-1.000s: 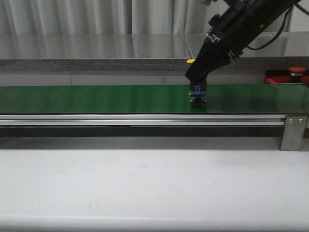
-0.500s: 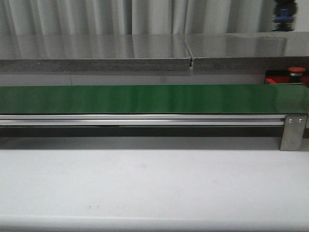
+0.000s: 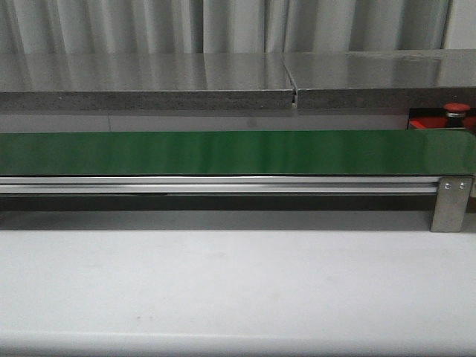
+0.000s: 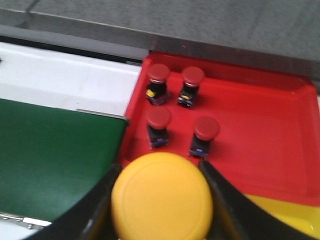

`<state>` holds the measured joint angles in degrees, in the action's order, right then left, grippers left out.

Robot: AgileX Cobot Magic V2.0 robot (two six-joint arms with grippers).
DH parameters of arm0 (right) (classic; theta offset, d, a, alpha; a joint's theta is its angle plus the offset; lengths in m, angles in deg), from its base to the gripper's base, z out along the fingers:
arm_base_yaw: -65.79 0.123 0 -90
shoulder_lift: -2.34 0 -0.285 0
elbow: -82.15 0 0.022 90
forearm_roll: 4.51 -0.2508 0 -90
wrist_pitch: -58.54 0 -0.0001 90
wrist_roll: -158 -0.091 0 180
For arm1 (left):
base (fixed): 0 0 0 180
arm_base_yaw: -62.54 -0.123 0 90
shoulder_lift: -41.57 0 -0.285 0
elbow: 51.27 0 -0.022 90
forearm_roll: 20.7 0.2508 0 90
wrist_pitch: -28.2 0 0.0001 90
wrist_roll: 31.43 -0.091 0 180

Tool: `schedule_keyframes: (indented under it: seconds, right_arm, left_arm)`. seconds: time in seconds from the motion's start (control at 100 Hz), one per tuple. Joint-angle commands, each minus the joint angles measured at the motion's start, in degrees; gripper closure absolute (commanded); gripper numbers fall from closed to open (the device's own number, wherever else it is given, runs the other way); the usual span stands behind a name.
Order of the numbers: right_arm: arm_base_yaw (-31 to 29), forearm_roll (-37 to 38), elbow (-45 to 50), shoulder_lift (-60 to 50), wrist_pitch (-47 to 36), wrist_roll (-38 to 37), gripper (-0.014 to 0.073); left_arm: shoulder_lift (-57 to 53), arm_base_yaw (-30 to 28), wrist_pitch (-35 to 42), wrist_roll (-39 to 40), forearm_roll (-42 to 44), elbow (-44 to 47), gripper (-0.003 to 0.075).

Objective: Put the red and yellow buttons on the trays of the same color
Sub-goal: 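Lift the yellow button and carry it past the red tray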

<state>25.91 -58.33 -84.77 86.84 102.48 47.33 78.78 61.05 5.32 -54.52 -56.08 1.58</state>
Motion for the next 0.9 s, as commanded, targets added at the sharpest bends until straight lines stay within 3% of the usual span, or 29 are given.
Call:
schedule_keyframes:
  seconds: [0.0,0.16,0.31,0.52,0.89]
  right_arm:
    - [-0.9,-4.0,1.6,-2.1,-5.5,0.8,0.0467]
    - [-0.9,-5.3,8.4,-2.1,-13.0,5.7,0.0467]
    - [-0.9,-12.3,13.4,-1.9,-18.6,12.2,0.0467]
    - [-0.9,-22.6,16.4,0.6,-17.6,22.1,0.0467]
    - [-0.9,-22.9,16.6,7.8,-17.0,23.5,0.0467]
  left_arm:
    - [0.1,0.4,3.3,0.0,-1.4,-1.6,0.0741]
    - [0.1,0.4,3.3,0.0,-1.4,-1.6,0.0741]
    - [0.1,0.4,3.3,0.0,-1.4,-1.6,0.0741]
    - [0.1,0.4,3.3,0.0,-1.4,-1.6,0.0741]
    - [0.1,0.4,3.3,0.0,-1.4,-1.6,0.0741]
